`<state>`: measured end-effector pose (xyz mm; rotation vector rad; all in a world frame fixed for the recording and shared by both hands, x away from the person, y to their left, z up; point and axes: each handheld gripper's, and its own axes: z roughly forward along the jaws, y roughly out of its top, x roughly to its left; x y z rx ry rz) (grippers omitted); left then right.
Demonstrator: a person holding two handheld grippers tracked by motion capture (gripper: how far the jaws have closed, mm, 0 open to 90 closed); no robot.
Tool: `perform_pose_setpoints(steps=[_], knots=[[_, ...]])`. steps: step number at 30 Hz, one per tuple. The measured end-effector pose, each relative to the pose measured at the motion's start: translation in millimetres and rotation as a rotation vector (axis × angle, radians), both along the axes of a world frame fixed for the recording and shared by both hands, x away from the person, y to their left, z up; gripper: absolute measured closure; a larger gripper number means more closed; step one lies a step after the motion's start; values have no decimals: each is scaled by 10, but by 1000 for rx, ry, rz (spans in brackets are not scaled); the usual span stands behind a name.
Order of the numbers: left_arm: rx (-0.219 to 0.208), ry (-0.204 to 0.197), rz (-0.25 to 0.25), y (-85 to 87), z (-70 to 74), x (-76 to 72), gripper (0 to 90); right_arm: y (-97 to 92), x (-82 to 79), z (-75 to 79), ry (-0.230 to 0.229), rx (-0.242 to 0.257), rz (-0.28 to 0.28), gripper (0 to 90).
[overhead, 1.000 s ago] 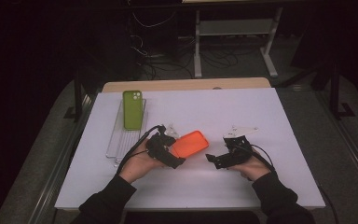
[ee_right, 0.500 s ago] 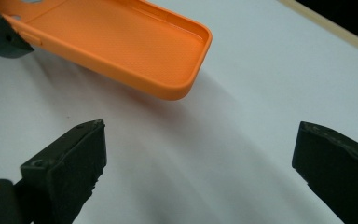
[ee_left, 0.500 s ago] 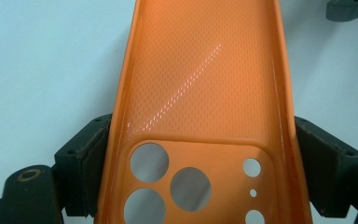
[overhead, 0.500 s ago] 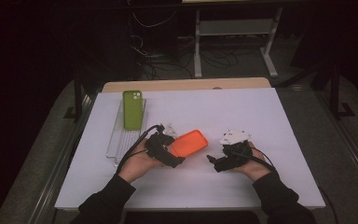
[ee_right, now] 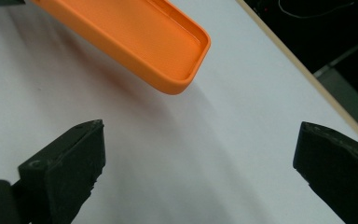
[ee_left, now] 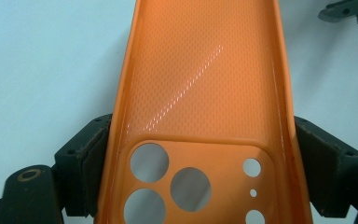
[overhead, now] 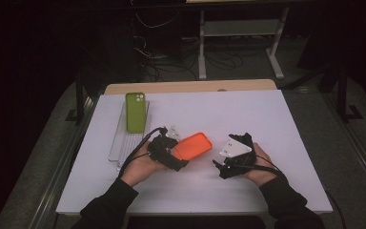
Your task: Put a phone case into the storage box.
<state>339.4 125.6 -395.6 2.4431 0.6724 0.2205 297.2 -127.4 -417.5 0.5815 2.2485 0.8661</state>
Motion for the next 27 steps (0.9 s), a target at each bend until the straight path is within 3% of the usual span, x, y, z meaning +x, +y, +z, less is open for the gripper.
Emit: perform_pose_setpoints(steps=[3,7,10,15,17,21,23,24,27], knots=[[0,-3,-1,1,1,0,154,30,-22,-24,-29,-44,9,13],[-8,-4,6,2,6,-3,154,63,-50,-42,-113,-138,39,13],[-30,-7,18,0,8,-8,154,97,-85,-50,-159,-167,49,13],[-31,-3,17,5,19,-6,154,151,-135,-80,-248,-237,49,14],[-61,2,34,-9,9,-20,154,167,-141,-97,-283,-270,61,14],[-30,-1,9,13,31,-6,154,197,-152,-120,-342,-335,83,14],[-46,3,26,10,23,-12,154,209,-160,-130,-366,-352,86,14],[-27,2,13,26,35,0,154,214,-164,-133,-375,-362,87,14],[-28,3,14,38,42,3,154,229,-174,-152,-421,-413,97,15]])
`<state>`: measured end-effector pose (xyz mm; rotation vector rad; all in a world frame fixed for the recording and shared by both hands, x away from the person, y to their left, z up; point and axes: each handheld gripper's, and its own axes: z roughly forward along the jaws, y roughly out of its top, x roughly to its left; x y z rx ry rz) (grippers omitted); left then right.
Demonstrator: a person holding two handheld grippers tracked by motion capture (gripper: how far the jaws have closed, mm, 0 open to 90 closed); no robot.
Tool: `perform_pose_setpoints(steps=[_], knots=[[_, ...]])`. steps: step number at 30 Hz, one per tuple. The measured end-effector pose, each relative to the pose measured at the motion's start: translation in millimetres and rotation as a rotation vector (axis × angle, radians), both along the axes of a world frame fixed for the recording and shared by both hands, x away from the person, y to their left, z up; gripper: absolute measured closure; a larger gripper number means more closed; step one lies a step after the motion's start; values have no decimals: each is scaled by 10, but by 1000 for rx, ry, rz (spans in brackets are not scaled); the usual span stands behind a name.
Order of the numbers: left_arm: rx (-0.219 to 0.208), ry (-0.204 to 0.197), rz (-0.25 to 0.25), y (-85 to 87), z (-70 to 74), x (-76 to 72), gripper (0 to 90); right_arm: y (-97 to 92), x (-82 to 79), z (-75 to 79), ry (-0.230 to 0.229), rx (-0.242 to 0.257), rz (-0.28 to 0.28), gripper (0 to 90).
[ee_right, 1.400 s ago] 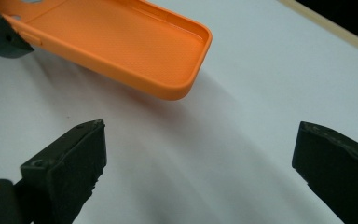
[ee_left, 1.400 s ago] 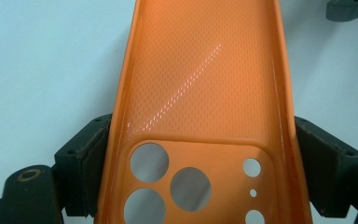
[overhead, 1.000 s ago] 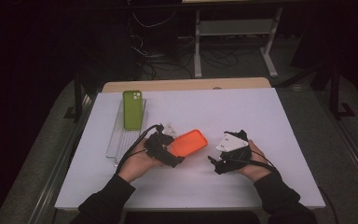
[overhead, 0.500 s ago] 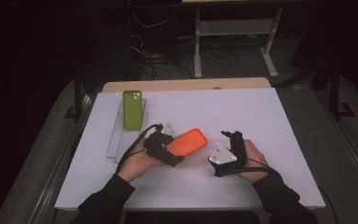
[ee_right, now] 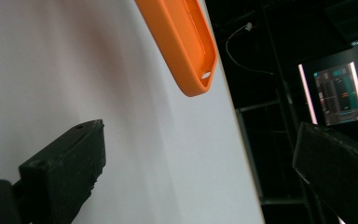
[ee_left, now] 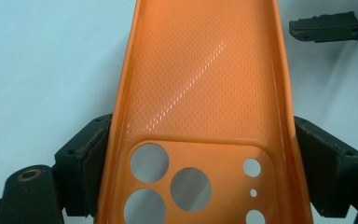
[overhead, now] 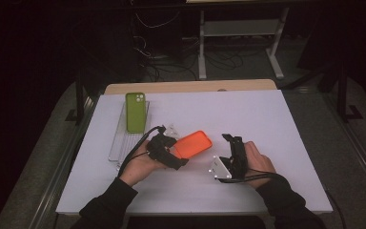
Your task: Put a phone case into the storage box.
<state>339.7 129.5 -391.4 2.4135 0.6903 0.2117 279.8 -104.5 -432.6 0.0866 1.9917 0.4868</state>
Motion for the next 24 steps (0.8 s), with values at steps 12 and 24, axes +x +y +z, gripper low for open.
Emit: perform_pose_setpoints(steps=[12,24], knots=[[-10,-11,-9,-1,38,-4,154,156,-69,-46,-160,-132,60,78],[-16,-16,-38,-50,41,-39,154,393,-162,-161,-291,-220,138,413]])
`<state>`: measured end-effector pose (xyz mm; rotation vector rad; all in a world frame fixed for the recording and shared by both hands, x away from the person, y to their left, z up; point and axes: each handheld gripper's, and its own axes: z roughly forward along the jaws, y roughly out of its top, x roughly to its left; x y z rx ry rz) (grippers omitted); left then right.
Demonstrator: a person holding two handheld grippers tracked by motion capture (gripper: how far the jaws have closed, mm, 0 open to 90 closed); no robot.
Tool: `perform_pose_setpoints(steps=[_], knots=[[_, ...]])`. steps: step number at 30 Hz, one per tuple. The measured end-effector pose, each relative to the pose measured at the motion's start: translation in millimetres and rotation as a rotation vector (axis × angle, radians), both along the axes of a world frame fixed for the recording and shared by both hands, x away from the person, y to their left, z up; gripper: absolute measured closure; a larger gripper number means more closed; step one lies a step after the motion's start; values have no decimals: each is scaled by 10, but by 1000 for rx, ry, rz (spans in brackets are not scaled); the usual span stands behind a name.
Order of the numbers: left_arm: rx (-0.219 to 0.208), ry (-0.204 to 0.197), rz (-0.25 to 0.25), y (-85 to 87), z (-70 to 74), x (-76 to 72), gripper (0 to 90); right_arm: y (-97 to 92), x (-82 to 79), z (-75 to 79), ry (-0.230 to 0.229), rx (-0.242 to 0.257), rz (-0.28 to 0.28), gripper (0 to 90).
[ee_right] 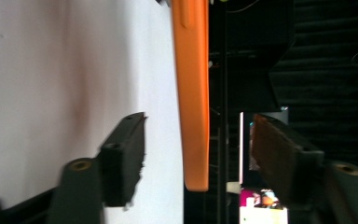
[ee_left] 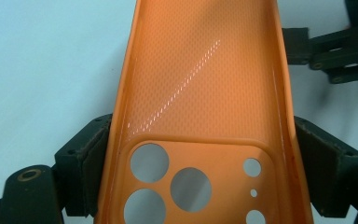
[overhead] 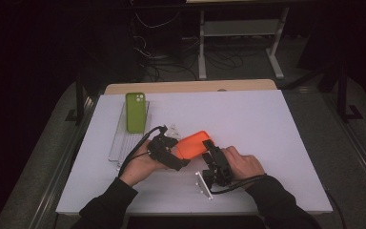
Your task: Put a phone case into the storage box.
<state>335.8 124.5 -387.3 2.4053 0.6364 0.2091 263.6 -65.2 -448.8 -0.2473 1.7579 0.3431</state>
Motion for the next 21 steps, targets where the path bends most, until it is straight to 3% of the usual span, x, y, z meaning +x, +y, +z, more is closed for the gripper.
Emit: perform_pose_setpoints(steps=[3,5,12,17,21], knots=[[1,3,-8,-10,0,-9,154,31,-1,-39,-5,-12,9,473],[1,3,-12,-13,-3,-10,154,45,5,-63,-35,0,14,540],[-7,5,-17,-15,-16,-4,152,55,-9,-46,-30,3,34,750],[-20,8,-16,-6,-17,0,144,61,-13,-64,-16,-1,31,777],[-57,-35,-1,14,-32,-23,81,56,-8,-41,-10,7,25,779]])
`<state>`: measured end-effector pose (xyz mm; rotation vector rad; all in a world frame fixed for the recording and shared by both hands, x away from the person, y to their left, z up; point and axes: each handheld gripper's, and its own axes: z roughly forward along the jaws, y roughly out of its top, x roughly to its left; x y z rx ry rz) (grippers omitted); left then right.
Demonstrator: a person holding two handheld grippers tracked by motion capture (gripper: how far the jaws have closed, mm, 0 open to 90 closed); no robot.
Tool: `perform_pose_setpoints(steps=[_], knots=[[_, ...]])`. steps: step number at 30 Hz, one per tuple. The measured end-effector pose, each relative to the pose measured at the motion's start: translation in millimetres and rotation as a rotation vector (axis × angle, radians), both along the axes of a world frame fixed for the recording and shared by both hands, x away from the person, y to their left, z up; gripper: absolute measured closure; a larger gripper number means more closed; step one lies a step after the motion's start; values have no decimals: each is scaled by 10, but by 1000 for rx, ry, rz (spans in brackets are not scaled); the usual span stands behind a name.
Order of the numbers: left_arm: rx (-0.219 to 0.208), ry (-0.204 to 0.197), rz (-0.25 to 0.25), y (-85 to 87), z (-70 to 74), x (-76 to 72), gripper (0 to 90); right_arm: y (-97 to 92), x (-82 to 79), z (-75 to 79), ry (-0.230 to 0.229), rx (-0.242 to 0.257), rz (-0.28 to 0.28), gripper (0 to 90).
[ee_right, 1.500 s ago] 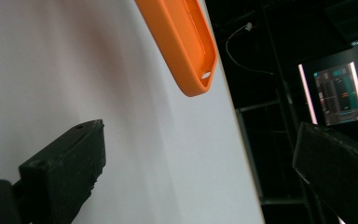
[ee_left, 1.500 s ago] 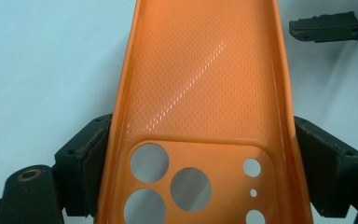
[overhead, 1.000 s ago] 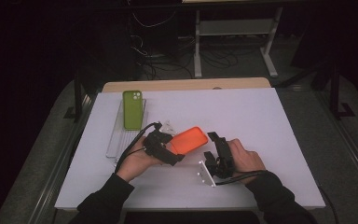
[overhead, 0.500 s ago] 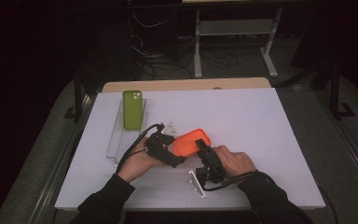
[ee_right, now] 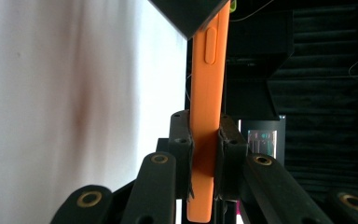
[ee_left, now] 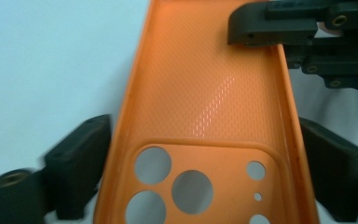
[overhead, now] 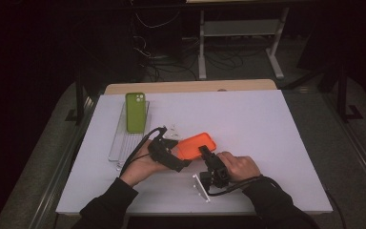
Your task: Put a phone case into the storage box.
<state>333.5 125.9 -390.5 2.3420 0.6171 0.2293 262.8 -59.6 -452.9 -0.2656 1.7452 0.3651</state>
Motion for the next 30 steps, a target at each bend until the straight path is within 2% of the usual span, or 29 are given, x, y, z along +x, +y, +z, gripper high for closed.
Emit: perform_pose_setpoints(steps=[3,4,6,8,10,11,12,13,14,15,16,17,18,20,21,22,23,25,27,28,30], knots=[[-49,20,-4,26,25,16,7,-8,13,9,14,2,-8,779],[-52,24,-10,42,36,19,0,-11,18,14,22,8,-12,779],[-52,6,-20,77,53,27,0,-25,34,30,51,34,-25,779],[-60,7,-14,99,60,34,0,-44,46,59,82,49,-42,779],[-67,-3,-9,114,65,42,0,-79,88,80,111,95,-52,779],[-68,-2,-6,126,69,47,0,-98,103,97,125,97,-54,779],[-77,-4,4,128,71,46,0,-116,94,88,195,168,-100,779],[-77,-16,-3,139,75,57,0,-145,122,121,213,170,-96,779],[-86,-6,13,139,76,47,0,-168,149,149,227,204,-92,779],[-98,-11,21,139,72,52,0,-181,162,158,240,233,-99,779],[-84,-17,8,153,78,64,0,-212,184,179,267,253,-107,780],[-81,-19,15,160,81,65,0,-229,201,191,275,261,-104,779],[-93,-7,31,156,75,57,0,-253,220,212,294,295,-108,779],[-91,-10,30,166,77,67,0,-280,234,239,338,341,-114,779],[-131,4,56,144,63,52,0,-284,226,248,383,411,-132,779],[-114,-15,41,160,75,69,0,-299,234,267,418,446,-132,780],[-117,-20,45,163,77,69,0,-312,244,281,449,493,-132,780],[-99,-26,36,183,89,86,0,-346,274,314,500,546,-131,780],[-110,-25,55,189,89,86,0,-379,299,344,563,614,-133,780],[-115,-20,59,190,87,84,0,-401,319,357,583,632,-132,780],[-109,-35,66,207,87,92,0,-419,340,367,652,719,-137,780]])
